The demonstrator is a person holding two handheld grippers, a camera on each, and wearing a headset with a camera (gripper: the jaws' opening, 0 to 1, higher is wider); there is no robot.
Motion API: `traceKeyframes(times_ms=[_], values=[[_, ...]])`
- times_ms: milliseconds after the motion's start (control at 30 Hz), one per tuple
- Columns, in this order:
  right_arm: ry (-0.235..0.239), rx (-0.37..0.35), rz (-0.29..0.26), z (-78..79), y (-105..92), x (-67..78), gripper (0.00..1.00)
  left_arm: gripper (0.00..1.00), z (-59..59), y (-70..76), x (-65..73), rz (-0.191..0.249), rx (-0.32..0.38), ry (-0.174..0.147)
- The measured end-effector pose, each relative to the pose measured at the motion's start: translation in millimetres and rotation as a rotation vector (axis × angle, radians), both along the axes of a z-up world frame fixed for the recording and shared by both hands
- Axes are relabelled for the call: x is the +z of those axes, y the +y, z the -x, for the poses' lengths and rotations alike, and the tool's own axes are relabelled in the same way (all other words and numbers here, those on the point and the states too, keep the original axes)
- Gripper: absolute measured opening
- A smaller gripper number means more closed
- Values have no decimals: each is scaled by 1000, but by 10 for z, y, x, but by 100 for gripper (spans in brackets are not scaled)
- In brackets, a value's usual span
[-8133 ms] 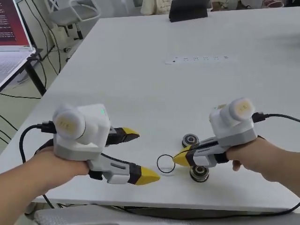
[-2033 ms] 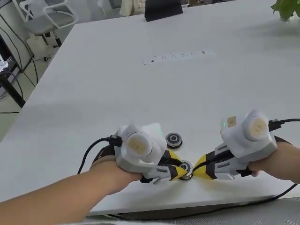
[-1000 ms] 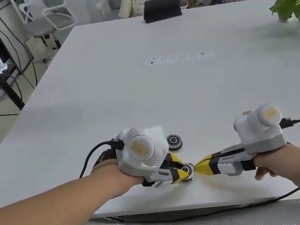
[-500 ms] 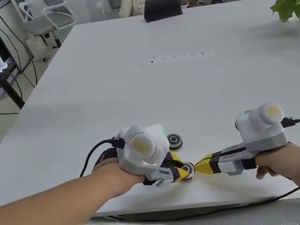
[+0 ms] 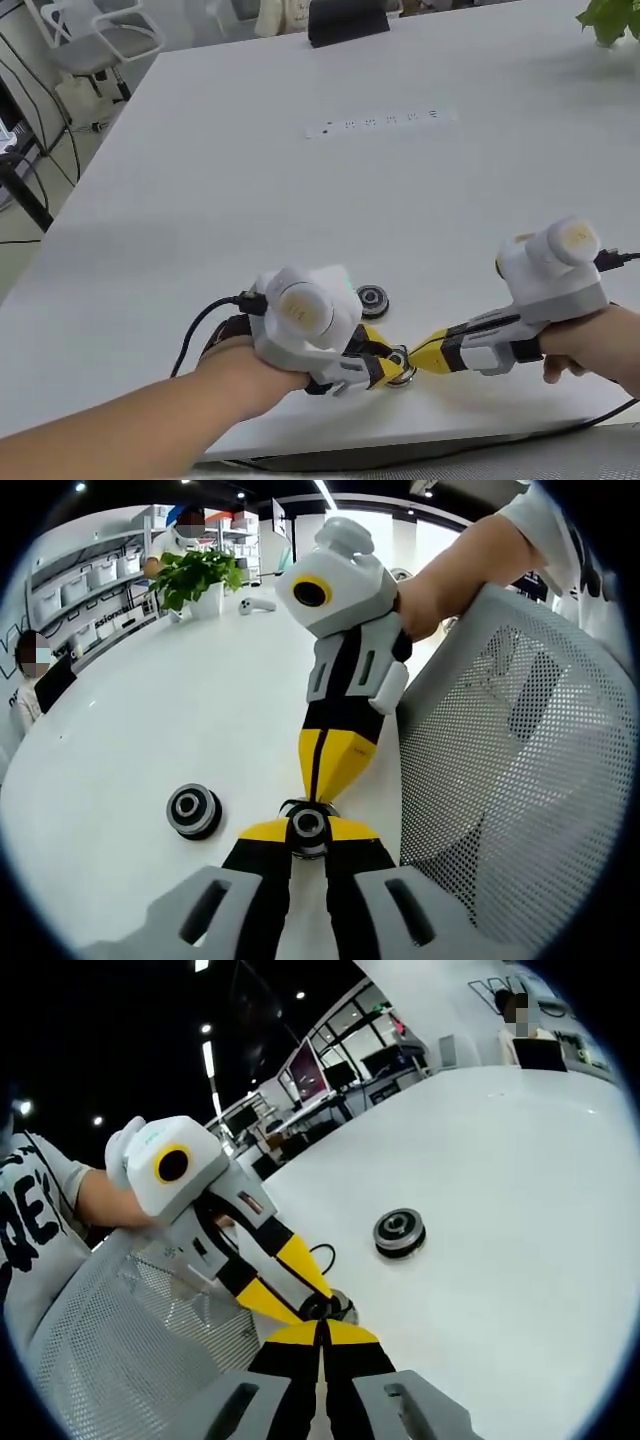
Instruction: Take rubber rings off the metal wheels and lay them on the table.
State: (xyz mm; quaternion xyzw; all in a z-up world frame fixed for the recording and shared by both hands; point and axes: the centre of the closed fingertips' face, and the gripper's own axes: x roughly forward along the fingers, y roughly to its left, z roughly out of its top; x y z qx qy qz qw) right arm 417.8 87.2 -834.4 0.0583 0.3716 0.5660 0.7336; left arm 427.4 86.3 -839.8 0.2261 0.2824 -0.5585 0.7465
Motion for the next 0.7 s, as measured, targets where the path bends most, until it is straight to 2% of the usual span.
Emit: traceKeyframes(times_ms=[167,300,400,700], values=[[-15,22,6,17,45,6,0,7,-3,-1,0,-1,-3,-1],[-22,52,-22,49,115,60,0,7,-3,-10,2,-1,-1,-2],[-51,68,-14,34,107,73,0,7,-12,-9,5,1,1,-2],[-91,72,10,-17,36,21,0,7,-16,-15,7,2,-9,-8]])
